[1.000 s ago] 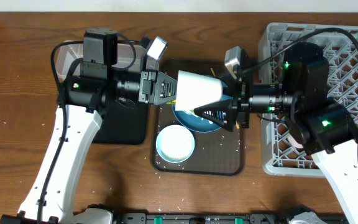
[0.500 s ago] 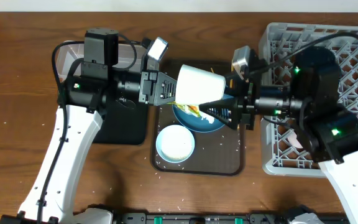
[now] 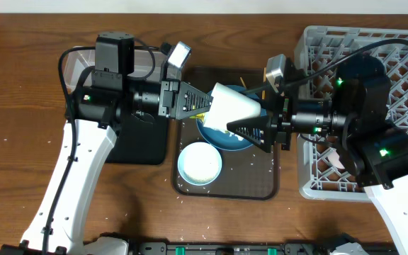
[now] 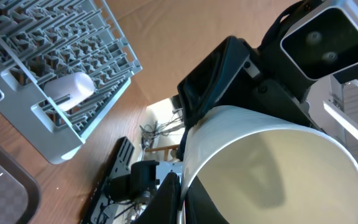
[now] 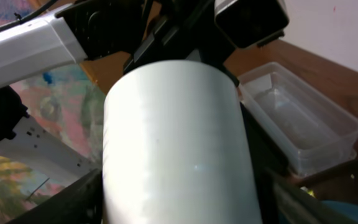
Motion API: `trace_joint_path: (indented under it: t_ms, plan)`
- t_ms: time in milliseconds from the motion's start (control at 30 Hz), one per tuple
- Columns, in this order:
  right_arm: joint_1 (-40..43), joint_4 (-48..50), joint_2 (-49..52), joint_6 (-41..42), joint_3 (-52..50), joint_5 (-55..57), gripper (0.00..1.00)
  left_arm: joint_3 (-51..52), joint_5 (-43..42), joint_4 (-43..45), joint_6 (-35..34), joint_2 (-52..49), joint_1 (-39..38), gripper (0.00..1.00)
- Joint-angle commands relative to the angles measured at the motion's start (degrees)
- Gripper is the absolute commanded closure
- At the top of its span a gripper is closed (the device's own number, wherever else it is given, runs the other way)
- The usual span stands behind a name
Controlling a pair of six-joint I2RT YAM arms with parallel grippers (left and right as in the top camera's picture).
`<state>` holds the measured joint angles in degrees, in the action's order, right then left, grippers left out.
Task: Sort waste into correct bins and load items into the dishwasher rack
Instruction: 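Lift the white cup and hand it to the right gripper, then place the white cup upside down in the dish rack with the right gripper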
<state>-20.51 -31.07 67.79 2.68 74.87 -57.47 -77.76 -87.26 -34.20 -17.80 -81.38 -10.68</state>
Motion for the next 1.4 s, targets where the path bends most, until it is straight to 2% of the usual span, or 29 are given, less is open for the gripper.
trace_joint_path:
  t_ms: [0,200,233,267,333,400,500,667,800,867,1100,1367]
  plan:
    - [-0.17,-1.38,-0.15,-1.46,0.44,0.70,0.31,-0.22,-1.66,0.50,0.52,0.15,-0.17,0.94]
    - [0.13,-1.70,-0.46,-1.46,0.44,0.92,0.43,-0.22,-1.64,0.72,0.52,0.15,-0.17,0.91]
    - [0.55,-1.70,-0.76,-1.44,0.46,1.49,0.45,-0.22,-1.64,0.72,0.52,0.15,-0.17,0.83]
    - [1.11,-1.86,-1.14,-1.42,0.44,2.51,0.46,-0.22,-1.64,0.72,0.52,0.15,-0.17,0.71]
    - [2.75,-2.58,-2.16,-0.92,0.46,4.66,0.46,-0.22,-1.62,0.72,0.55,0.15,-0.17,0.63]
    - [5.20,-4.00,-3.50,-0.52,0.46,6.27,0.46,-0.22,-1.05,0.70,0.55,0.15,-0.09,0.49]
    - [9.86,-8.20,-5.75,2.08,0.46,12.24,0.46,-0.22,0.66,0.70,0.52,0.15,0.00,0.44]
    - [20.63,-21.90,-8.81,8.35,0.46,35.34,0.44,-0.22,1.38,0.68,0.52,0.15,-0.02,0.43]
    - [30.32,-32.54,-7.76,17.73,0.44,57.16,0.44,-0.22,1.38,0.68,0.52,0.15,-0.02,0.43]
    - [34.99,-36.11,-6.03,21.33,0.44,63.82,0.46,-0.22,1.38,0.68,0.52,0.15,-0.02,0.43]
    - [47.82,-37.55,6.47,21.73,0.44,60.81,0.47,-0.22,1.38,0.66,0.52,0.15,-0.02,0.43]
    - [52.98,-38.01,19.12,21.49,0.44,55.49,0.47,-0.22,1.38,0.66,0.52,0.15,-0.02,0.43]
